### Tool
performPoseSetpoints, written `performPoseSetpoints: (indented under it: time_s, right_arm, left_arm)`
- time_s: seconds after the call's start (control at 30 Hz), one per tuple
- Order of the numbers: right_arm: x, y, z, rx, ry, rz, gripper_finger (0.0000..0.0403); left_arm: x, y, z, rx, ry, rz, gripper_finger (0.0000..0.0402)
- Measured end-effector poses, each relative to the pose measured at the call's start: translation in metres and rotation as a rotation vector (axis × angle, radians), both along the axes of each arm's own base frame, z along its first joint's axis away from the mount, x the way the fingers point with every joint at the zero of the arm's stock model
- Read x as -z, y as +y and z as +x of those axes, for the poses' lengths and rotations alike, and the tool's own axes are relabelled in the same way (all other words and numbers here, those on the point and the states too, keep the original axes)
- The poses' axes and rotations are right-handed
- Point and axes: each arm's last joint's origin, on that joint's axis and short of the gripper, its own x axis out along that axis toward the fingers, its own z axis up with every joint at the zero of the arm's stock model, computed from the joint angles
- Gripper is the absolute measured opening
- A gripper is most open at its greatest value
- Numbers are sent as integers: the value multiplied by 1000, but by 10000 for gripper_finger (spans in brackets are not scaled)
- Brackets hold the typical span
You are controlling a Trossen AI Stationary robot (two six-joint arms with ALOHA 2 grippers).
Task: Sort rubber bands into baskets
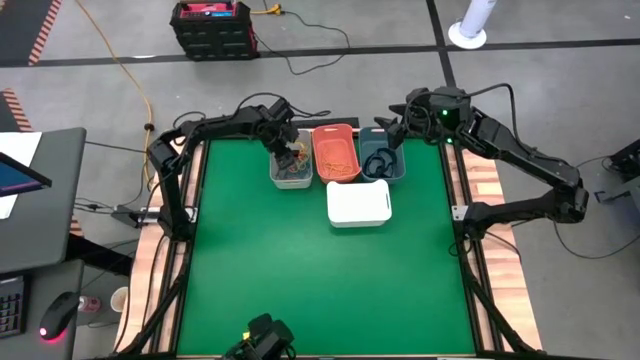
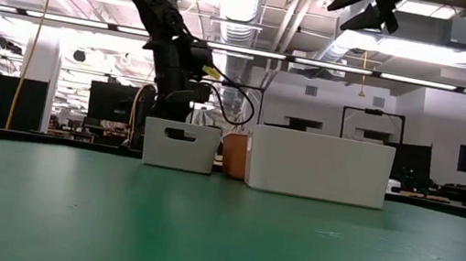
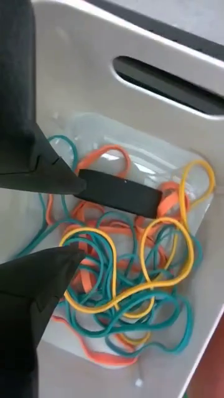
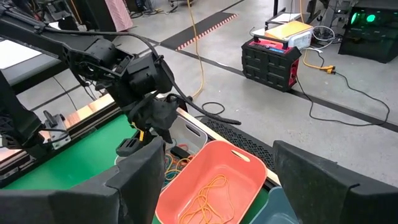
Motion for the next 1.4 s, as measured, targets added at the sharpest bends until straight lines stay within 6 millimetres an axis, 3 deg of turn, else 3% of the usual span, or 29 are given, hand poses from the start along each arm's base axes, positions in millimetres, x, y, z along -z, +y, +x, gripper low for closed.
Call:
performPoseSetpoints:
  time_s: [0.3,0.63,1.13,1.27,1.4]
  right_arm:
    - [0,0,0,0,0,1,320]
    - [-1,0,0,-4,-1,-15,320]
    - [-2,0,1,-8,-5,-29,320]
    - [-2,0,1,-8,-5,-28,320]
    - [-2,0,1,-8,-4,-28,320]
  left_arm:
    - [-1,-7,9,140,7,59,124]
    - [-2,5,2,26,-42,42,123]
    - [19,-7,-3,-32,-12,-31,120]
    - [19,-9,-1,-6,-8,-26,89]
    - [19,-12,1,30,-4,-22,21]
